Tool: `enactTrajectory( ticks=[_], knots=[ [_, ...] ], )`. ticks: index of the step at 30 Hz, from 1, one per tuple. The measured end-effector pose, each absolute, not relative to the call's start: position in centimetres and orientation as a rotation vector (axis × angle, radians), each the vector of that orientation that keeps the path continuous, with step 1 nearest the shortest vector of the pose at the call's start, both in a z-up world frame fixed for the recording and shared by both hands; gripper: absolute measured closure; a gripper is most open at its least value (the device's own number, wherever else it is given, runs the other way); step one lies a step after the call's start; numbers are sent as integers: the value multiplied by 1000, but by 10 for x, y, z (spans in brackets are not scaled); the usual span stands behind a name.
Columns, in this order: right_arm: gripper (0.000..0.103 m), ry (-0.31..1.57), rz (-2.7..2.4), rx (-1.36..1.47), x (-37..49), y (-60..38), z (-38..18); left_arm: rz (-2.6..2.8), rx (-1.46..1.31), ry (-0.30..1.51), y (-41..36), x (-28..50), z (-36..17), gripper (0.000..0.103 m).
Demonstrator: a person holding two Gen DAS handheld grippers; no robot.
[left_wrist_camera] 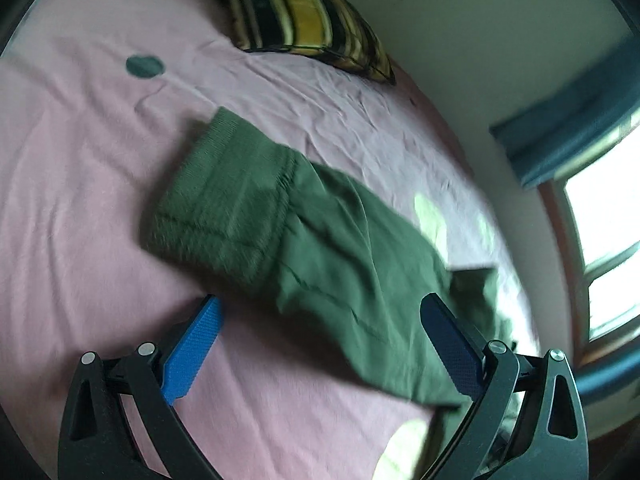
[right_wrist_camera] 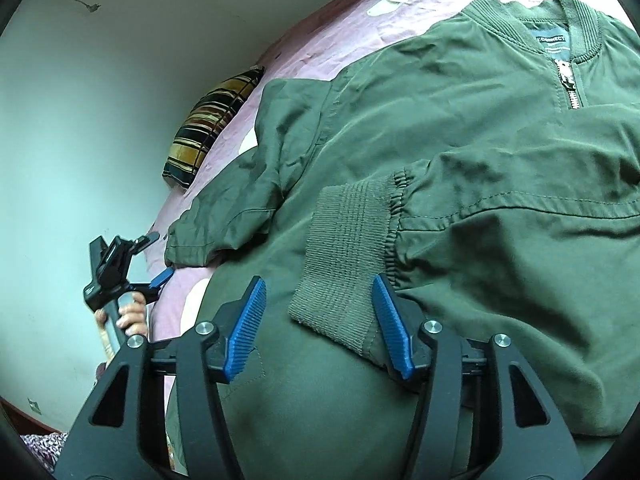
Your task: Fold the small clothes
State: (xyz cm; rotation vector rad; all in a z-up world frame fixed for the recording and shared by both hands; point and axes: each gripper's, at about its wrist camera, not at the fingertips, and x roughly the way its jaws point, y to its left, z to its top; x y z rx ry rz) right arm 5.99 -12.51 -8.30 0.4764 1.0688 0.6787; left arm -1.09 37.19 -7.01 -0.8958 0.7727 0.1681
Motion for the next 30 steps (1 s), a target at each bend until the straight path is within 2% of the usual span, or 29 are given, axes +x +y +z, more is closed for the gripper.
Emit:
enactTrajectory(
  ticks=[7, 8, 9, 10, 11, 12, 15, 21, 30],
  knots=[
    [43, 1053, 679, 450, 58, -121, -82, 164, -1027, 722, 394, -2, -78, 6],
    [43, 1050, 678, 452, 57, -121, -82, 174, -1026, 728, 393, -1, -78, 12],
    [43, 1049, 678, 453, 57, -121, -82, 186, -1019, 732, 393, -2, -79, 33],
    [42, 1047, 677, 453, 57, -121, -82, 203, -1007, 763, 393, 0, -83, 43],
    [42, 1044, 676, 452, 56, -121, -82, 211, -1015, 780, 394, 0, -88, 59],
    [42, 1041, 677, 451, 56, -121, -82, 220, -1021, 781, 395, -2, -90, 67],
    [42, 1035, 678, 449, 55, -121, -82, 206, -1022, 786, 399, -3, -90, 74],
    [42, 1029, 677, 462, 55, -123, -80, 248, -883, 765, 378, 2, -55, 79],
    [42, 977, 604, 413, 35, -147, -51, 89, -572, 592, 277, 22, 76, 79]
  ],
)
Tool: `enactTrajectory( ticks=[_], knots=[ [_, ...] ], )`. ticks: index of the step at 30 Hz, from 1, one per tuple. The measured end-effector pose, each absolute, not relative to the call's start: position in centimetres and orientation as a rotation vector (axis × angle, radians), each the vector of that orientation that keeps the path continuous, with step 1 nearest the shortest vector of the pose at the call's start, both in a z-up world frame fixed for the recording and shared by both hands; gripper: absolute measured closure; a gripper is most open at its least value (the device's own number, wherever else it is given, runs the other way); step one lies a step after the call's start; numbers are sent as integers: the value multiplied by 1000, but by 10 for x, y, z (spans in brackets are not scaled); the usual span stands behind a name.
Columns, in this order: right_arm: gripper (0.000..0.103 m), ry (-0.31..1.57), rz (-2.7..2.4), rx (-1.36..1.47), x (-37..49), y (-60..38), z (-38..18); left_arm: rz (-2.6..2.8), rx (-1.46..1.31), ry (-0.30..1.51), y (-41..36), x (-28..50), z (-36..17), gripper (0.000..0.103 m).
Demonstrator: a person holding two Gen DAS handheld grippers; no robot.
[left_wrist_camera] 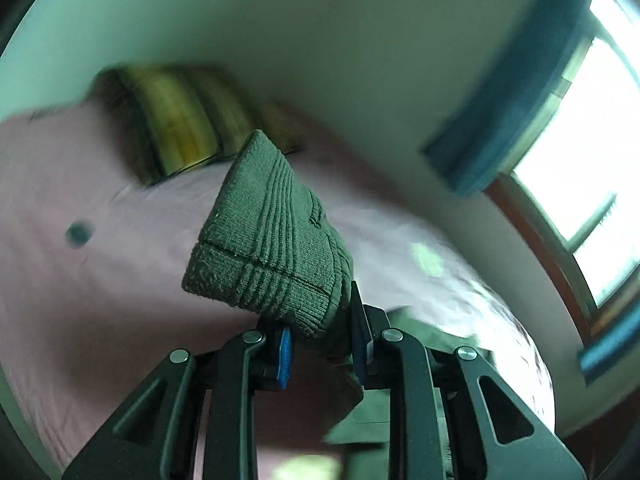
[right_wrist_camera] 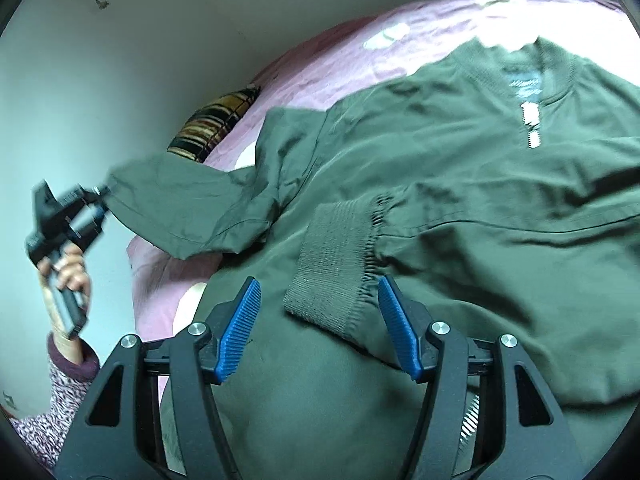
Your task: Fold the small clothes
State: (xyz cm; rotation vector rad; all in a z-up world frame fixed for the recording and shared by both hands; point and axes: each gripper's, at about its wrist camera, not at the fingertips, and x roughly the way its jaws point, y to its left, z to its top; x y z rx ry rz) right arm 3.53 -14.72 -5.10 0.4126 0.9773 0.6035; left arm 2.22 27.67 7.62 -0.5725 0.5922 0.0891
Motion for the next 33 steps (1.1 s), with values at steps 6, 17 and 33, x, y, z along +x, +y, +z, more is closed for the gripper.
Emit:
enactTrajectory(
  ticks=[6, 17, 33],
  knots=[
    [42, 916, 546, 434, 14, -194, -27, -163, -421, 576, 145, 42, 127, 79],
    [42, 866, 386, 522, -21, -293, -29, -438, -159, 744, -75, 70, 70, 79],
    [41, 860, 273, 729, -36, -372, -61, -529, 64, 775, -176, 29, 18, 25]
  ],
)
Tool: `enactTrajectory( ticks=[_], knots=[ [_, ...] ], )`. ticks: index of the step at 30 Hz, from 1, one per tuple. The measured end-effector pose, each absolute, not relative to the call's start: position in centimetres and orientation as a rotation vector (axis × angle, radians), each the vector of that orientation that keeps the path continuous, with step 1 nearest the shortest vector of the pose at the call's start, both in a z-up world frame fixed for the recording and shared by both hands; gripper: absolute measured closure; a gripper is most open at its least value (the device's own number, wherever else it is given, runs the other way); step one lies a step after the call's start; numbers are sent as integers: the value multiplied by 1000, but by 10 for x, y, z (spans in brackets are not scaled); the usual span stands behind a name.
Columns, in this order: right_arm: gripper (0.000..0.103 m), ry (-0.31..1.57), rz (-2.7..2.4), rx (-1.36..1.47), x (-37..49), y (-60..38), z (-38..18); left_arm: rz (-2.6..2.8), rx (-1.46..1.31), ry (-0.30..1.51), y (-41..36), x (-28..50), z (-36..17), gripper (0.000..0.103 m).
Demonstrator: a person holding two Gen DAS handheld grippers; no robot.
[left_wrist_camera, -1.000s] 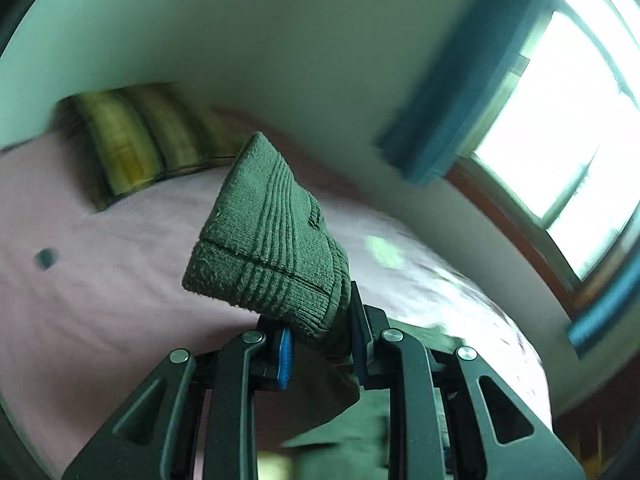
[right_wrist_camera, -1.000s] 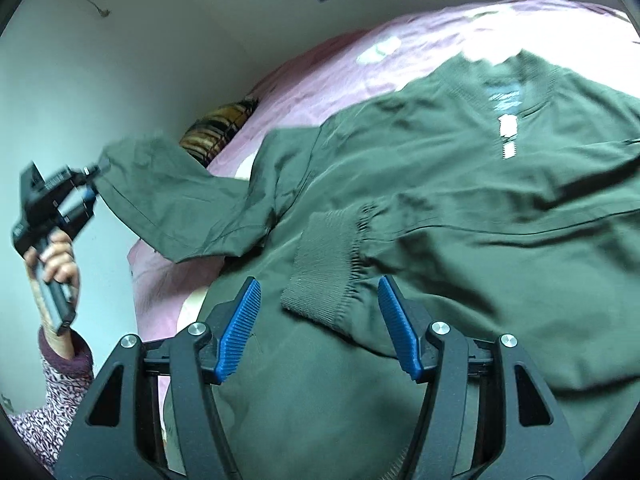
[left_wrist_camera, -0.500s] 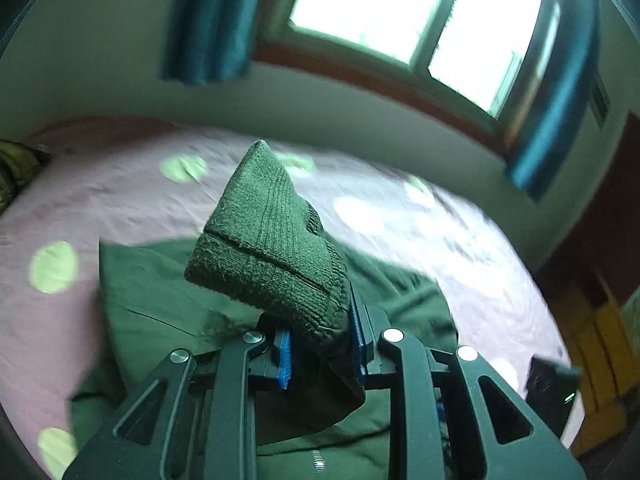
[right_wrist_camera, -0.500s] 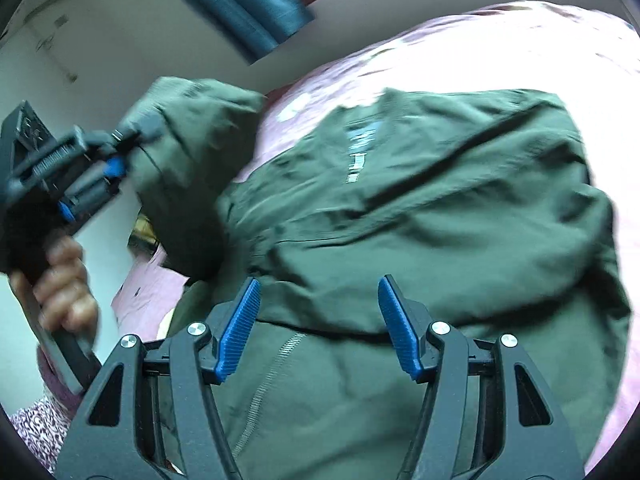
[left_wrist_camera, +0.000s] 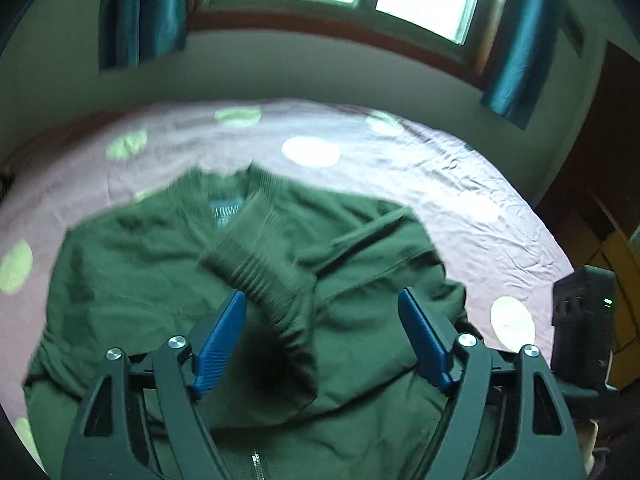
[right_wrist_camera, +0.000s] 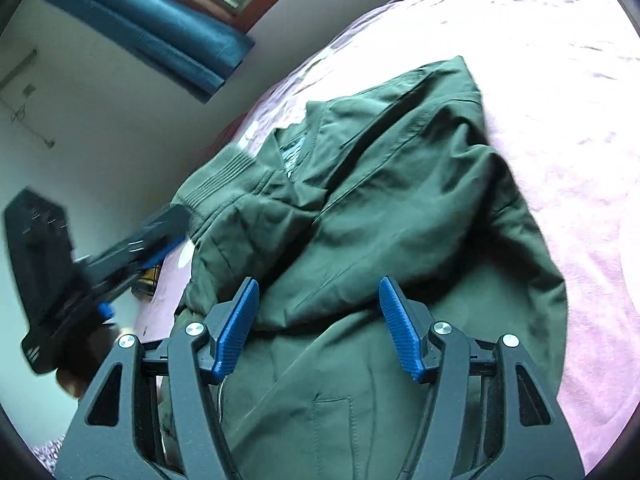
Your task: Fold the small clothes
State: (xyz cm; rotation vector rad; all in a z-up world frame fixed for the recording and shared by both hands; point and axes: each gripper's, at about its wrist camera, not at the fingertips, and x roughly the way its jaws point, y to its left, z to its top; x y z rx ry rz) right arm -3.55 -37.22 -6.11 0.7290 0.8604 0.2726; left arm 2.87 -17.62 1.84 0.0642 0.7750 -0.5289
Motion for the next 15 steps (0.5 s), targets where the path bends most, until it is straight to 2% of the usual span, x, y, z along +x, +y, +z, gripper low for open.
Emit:
enactTrajectory(
  ticks=[4, 8, 15],
  knots=[
    [41, 858, 242, 772, -39, -382, -65, -555, 139, 698, -197, 21, 34, 25],
    [41, 842, 232, 768, -44, -386, -60, -613, 62, 726, -193, 24, 47, 25],
    [41, 836, 263, 657, -39, -356, -40, -472, -40, 694, -101, 33, 47, 25]
  ],
)
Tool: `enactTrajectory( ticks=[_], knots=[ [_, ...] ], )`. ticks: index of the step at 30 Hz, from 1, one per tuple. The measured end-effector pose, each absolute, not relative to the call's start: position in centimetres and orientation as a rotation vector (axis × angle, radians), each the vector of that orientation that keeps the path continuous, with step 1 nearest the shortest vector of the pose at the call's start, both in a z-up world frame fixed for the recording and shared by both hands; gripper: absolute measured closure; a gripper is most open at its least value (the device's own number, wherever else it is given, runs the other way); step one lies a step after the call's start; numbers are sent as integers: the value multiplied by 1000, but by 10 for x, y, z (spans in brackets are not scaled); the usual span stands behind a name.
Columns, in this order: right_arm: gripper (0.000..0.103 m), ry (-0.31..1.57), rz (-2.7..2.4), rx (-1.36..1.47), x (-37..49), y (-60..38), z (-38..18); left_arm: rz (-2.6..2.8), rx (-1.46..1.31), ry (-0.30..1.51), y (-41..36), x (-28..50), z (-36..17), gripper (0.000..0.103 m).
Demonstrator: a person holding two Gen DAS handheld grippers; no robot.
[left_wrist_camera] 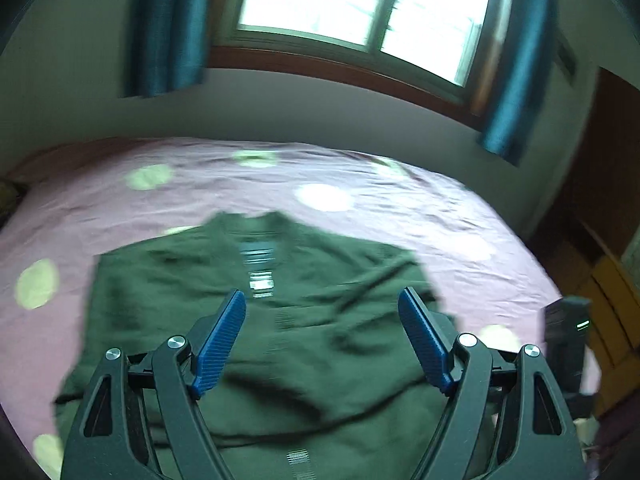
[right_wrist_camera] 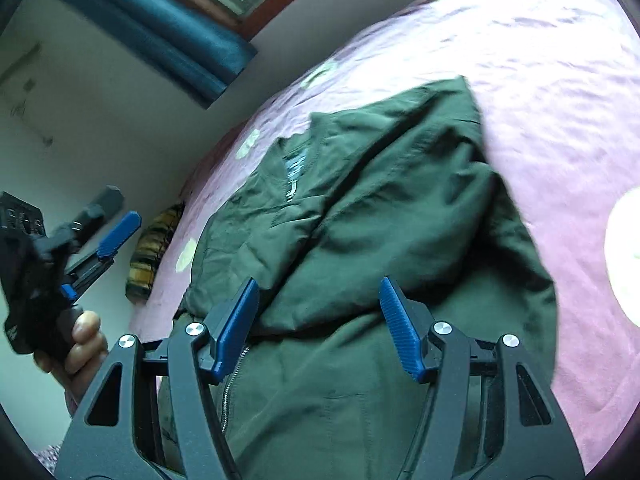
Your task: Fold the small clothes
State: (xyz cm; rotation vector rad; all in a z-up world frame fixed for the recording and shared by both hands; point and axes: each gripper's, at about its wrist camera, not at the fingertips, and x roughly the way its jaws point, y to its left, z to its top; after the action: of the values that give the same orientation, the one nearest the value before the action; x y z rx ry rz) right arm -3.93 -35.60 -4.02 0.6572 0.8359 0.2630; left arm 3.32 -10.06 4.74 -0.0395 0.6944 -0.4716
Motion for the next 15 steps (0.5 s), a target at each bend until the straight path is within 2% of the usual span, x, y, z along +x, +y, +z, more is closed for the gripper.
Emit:
enactTrajectory(
  ticks=[9, 15],
  knots=[
    [41, 888, 351, 262, 20, -223, -3, -190, -165, 874, 31, 45, -34, 25],
    [41, 955, 224, -127, 62, -142, -24, -110, -230, 918, 73, 53, -55, 25]
  ],
)
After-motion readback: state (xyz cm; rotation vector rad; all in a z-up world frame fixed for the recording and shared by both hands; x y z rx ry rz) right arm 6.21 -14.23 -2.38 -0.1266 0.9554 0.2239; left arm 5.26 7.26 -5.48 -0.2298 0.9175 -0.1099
